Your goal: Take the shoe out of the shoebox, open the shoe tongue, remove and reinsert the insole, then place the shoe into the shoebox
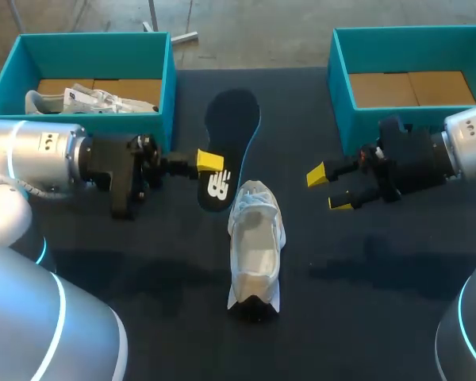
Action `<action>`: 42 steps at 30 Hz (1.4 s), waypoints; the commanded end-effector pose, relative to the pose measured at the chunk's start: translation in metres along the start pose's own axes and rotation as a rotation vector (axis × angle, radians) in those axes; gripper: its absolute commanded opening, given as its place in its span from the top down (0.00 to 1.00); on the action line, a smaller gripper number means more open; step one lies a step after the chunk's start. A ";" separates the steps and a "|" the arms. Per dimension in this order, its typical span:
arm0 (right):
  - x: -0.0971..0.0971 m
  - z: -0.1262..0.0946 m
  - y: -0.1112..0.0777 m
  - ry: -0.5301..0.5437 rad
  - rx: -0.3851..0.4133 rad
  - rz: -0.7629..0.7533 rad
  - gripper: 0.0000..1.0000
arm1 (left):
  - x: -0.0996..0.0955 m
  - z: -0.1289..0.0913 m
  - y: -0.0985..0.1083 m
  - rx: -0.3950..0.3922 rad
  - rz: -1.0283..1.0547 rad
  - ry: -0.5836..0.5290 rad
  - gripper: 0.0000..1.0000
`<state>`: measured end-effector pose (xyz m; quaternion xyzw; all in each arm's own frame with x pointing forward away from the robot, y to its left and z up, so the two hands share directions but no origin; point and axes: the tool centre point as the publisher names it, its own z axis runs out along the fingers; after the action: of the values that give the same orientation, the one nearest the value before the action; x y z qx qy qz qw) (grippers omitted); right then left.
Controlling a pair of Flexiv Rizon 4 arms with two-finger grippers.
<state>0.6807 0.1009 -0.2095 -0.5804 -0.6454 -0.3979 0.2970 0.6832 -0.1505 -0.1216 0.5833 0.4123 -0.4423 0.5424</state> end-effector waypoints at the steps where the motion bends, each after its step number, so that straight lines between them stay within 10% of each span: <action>1: 0.001 0.002 0.000 -0.004 -0.001 0.002 0.00 | 0.013 0.007 -0.005 0.002 0.021 0.040 1.00; 10: 0.001 0.002 0.000 -0.004 -0.001 0.002 0.00 | 0.066 0.018 -0.002 -0.032 -0.034 0.059 1.00; 35: 0.001 0.002 0.000 -0.004 -0.001 0.002 0.00 | 0.077 0.031 -0.002 0.004 0.012 0.044 1.00; 42: 0.023 0.010 0.012 -0.142 0.010 0.038 0.00 | 0.077 0.031 -0.002 0.004 0.012 0.044 1.00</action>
<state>0.6822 0.1068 -0.2033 -0.6016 -0.6458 -0.3763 0.2818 0.7008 -0.1803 -0.1964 0.5969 0.4192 -0.4284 0.5333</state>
